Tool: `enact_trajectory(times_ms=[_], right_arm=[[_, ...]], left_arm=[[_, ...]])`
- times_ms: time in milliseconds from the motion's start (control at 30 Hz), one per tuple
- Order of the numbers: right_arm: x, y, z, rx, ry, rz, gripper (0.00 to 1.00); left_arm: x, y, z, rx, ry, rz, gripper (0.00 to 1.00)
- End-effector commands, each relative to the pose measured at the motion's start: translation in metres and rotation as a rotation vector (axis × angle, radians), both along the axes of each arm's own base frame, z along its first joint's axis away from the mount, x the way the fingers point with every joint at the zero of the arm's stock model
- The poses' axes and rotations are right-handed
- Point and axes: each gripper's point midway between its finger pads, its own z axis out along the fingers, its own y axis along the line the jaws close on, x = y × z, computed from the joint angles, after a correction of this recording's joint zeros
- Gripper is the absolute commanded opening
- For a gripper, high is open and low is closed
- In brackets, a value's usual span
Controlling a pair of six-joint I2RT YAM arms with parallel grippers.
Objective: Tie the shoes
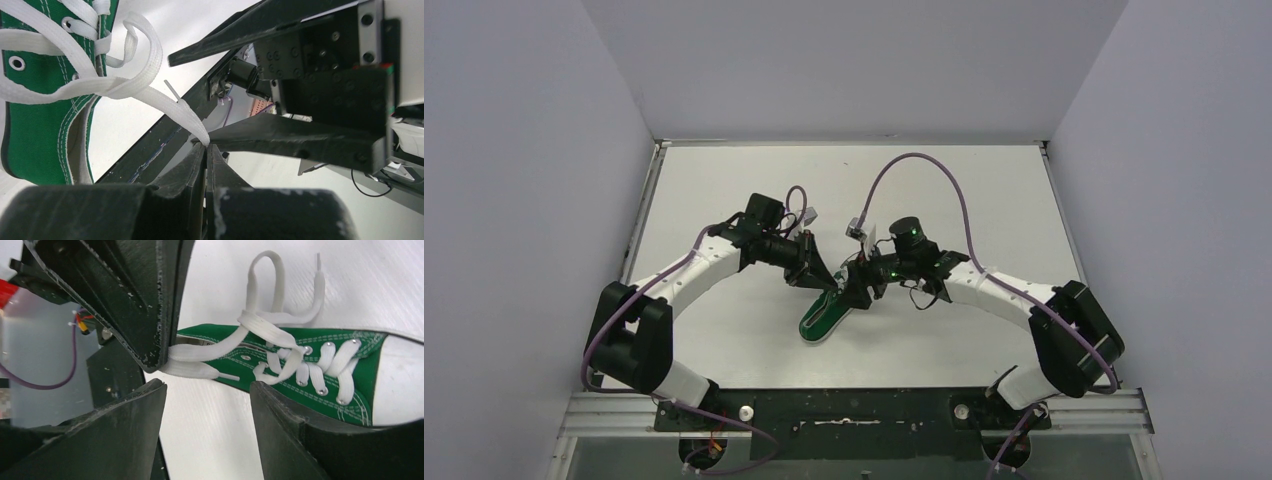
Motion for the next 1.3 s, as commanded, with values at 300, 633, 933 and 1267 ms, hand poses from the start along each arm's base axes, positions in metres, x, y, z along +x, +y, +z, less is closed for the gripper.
enact_trajectory(times_ms=[300,633,933,1267], right_arm=[[0.033,0.010,0.016,0.009,-0.240,0.002,0.62],[0.028,0.023,0.028,0.044,-0.275,0.023,0.65],[0.007,0.020,0.039,0.112,-0.235,0.022,0.65],[0.015,0.030,0.041,0.137,-0.256,0.012,0.61]], left_arm=[[-0.003,-0.004,0.011,-0.071,-0.007,-0.035,0.00],[-0.005,-0.006,0.011,-0.087,0.006,-0.055,0.00],[-0.001,-0.007,0.011,-0.086,0.003,-0.053,0.00],[-0.001,-0.009,0.014,-0.097,0.013,-0.062,0.00]])
